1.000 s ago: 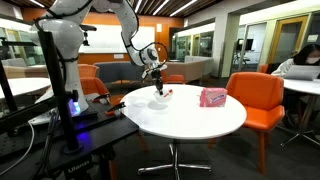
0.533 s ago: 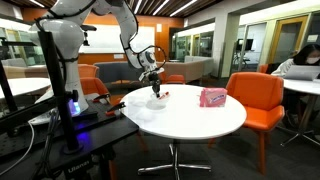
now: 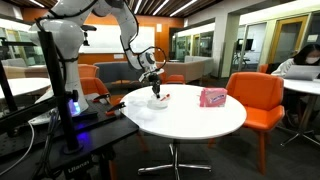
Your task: Move the white bowl to the left side of the table
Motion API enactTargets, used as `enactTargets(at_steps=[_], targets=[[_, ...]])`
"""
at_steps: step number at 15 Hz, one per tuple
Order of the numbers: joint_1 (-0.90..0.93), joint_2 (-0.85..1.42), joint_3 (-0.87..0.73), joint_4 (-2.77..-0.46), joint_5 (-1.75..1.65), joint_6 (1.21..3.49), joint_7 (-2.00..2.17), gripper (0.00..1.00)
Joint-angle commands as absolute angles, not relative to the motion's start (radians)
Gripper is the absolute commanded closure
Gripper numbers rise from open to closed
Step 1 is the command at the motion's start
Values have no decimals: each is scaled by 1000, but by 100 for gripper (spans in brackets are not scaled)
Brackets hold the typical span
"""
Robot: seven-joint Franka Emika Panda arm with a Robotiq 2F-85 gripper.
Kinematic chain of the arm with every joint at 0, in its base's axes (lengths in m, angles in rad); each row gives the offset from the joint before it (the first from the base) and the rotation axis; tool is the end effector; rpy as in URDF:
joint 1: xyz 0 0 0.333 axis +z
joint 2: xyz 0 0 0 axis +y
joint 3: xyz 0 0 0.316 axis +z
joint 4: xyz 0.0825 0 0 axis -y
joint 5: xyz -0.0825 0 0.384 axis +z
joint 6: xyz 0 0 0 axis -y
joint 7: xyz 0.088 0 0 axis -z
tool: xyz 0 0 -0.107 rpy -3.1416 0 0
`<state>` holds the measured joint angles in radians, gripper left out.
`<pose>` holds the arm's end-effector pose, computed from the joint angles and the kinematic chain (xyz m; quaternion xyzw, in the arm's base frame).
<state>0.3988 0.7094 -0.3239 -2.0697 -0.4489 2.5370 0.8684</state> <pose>0.5484 0.0341 0.0826 0.9566 -0.1633 -0.0084 0.2412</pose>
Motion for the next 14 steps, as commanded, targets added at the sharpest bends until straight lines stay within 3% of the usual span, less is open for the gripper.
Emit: enactTargets(at_steps=[1, 9, 14], targets=[[392, 697, -321, -2064, -472, 2534, 855, 61], [255, 485, -193, -2142, -318, 2569, 664, 1], [112, 305, -101, -2184, -105, 2531, 406, 0]])
